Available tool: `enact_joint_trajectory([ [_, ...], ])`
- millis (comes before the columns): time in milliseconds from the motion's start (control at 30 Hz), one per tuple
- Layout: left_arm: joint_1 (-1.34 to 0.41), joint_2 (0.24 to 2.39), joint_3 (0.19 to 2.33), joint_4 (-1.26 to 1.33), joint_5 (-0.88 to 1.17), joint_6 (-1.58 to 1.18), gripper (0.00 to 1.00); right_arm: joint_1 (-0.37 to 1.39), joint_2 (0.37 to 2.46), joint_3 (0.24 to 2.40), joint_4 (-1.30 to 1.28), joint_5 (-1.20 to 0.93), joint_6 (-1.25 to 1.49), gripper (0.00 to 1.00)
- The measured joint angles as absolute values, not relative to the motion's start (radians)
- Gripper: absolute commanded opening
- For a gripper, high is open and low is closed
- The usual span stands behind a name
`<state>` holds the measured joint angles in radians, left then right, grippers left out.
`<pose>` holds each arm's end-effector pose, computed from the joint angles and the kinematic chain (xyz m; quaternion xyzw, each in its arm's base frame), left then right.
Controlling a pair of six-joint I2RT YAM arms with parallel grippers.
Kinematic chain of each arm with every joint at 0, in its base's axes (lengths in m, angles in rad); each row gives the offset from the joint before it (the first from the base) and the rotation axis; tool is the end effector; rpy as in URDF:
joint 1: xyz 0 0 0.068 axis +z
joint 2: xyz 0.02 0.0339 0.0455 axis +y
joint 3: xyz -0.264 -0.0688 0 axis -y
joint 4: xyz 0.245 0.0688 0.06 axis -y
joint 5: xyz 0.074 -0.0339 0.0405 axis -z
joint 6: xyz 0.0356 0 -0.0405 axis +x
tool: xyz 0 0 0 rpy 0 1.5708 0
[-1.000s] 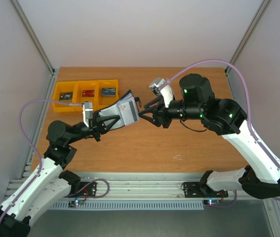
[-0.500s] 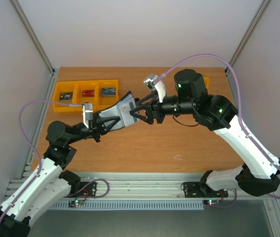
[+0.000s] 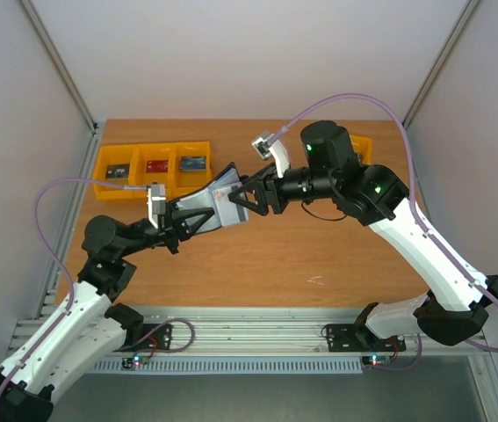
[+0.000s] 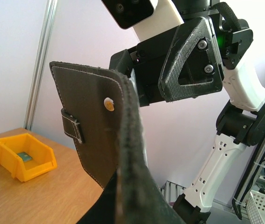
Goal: Take the credit cards out of the card holder
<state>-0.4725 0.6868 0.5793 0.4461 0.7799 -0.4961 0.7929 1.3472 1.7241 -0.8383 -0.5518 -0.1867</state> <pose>0.1307 -0.0949 0.3472 0.3039 0.5381 -0.5459 0.5658 0.1696 0.1987 0.4704 -0.5114 0.6542 0.3723 0.4145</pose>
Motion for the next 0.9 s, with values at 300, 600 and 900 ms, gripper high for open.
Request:
enact_joint_trajectory([
  [300, -0.473, 0.687, 0.579, 0.446, 0.779, -0.493, 0.0, 0.792, 1.355, 1.723, -0.838, -0.617, -0.18, 0.53],
  [600, -0.473, 0.687, 0.577, 0.446, 0.767, -0.49, 0.0, 0.792, 1.394, 1.723, -0.818, -0.756, -0.155, 0.52],
  [900, -0.473, 0.687, 0.566, 0.443, 0.713, -0.495, 0.0, 0.846, 1.462, 1.732, -0.796, -0.804, -0.135, 0.53],
])
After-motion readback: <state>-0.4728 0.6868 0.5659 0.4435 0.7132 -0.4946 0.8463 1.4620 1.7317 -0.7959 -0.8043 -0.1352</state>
